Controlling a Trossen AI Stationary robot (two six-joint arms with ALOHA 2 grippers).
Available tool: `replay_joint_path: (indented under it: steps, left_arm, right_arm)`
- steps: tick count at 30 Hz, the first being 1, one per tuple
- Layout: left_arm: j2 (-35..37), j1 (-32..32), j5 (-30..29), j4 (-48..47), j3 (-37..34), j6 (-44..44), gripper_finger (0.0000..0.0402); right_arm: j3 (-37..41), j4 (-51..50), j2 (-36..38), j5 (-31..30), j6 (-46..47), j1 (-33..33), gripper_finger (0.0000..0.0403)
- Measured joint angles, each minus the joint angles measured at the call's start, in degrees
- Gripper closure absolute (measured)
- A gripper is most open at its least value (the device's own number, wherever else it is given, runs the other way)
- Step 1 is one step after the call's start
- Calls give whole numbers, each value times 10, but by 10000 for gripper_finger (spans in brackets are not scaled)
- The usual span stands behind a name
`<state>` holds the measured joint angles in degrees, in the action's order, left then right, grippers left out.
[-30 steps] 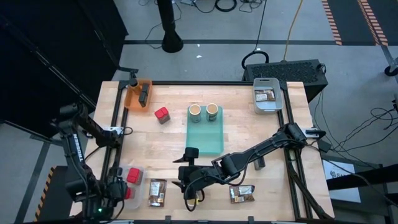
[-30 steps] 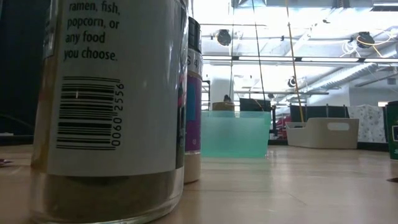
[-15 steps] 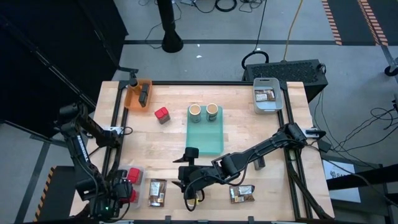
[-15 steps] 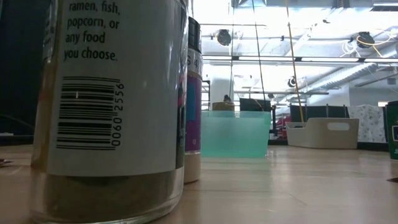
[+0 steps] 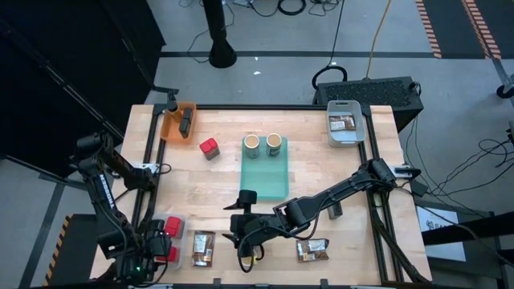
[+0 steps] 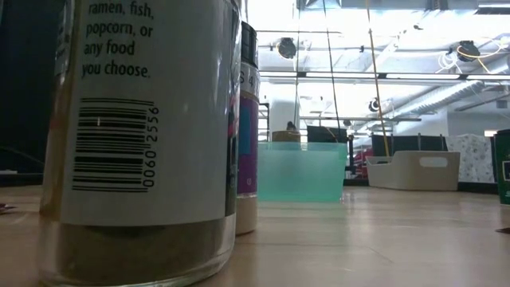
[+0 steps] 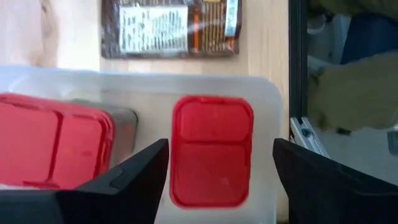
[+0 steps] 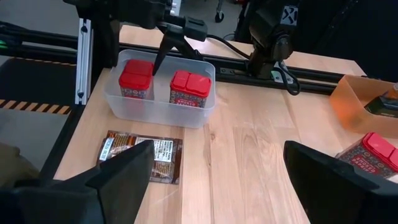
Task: Sort spices by type
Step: Put the left orange seasoning pack into the gray bin
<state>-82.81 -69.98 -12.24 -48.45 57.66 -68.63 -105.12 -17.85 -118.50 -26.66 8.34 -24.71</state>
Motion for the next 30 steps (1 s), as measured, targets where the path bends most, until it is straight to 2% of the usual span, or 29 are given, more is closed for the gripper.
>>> replay_joint_path:
  steps: [5, 9, 12, 16, 21, 24, 30]
  left_arm:
    - [11, 18, 49, -13, 23, 5, 112]
    - [31, 40, 52, -19, 53, 36, 111]
    - [46, 54, 8, -16, 73, 75, 111]
    - [64, 72, -58, -21, 82, 137, 110]
    - [80, 87, -146, -75, 83, 197, 110]
    - [88, 92, -191, -118, 83, 201, 110]
    - [100, 94, -204, -171, 83, 197, 110]
  right_arm:
    - [0, -1, 0, 0, 0, 0, 62]
    - [0, -1, 0, -4, 0, 0, 62]
    - [0, 1, 0, -15, 1, 0, 62]
    - [0, 2, 0, -73, 26, -9, 64]
    - [0, 19, 0, -74, 62, -29, 65]
    - [0, 49, -5, -65, 77, -35, 65]
    - [-26, 66, -33, -59, 90, -43, 65]
